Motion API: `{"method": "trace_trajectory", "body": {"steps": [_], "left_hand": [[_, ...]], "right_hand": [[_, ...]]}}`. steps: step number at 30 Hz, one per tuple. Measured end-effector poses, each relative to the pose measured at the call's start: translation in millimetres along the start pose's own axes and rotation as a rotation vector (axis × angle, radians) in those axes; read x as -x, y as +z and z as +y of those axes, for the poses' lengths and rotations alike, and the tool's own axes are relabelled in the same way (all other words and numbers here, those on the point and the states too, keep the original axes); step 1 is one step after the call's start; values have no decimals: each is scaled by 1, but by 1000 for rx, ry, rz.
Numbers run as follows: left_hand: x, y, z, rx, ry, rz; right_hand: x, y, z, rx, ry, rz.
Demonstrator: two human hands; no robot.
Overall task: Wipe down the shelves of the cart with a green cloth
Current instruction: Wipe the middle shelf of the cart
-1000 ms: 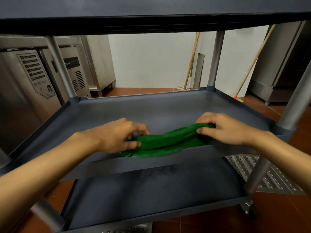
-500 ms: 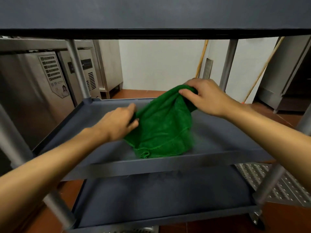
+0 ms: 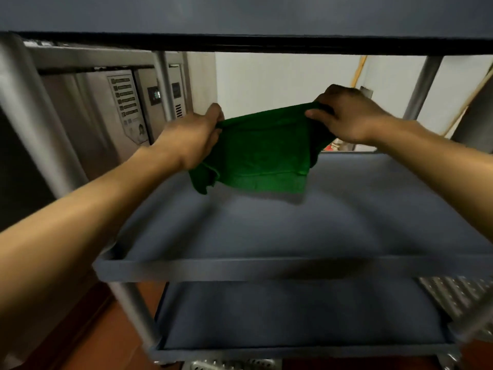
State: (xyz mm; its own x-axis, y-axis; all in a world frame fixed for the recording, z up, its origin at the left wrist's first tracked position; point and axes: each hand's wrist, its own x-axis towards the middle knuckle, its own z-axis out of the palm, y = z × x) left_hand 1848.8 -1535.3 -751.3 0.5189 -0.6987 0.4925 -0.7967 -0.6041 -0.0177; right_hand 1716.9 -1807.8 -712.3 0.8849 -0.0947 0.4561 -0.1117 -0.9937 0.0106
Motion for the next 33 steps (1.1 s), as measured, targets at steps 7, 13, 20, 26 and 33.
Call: {"method": "trace_trajectory", "body": {"steps": [7, 13, 20, 26, 33], "left_hand": [[-23, 22, 36, 37, 69, -81], [-48, 38, 116, 286, -53, -170], [-104, 54, 193, 480, -207, -125], [-158, 82, 238, 704, -340, -142], [-246, 126, 274, 576, -394, 82]], "right_hand": [[20, -3, 40, 45, 90, -40], [52, -19, 112, -38, 124, -73], [71, -43, 192, -157, 179, -14], [55, -30, 254, -271, 374, -53], [-11, 2, 328, -428, 574, 119]]}}
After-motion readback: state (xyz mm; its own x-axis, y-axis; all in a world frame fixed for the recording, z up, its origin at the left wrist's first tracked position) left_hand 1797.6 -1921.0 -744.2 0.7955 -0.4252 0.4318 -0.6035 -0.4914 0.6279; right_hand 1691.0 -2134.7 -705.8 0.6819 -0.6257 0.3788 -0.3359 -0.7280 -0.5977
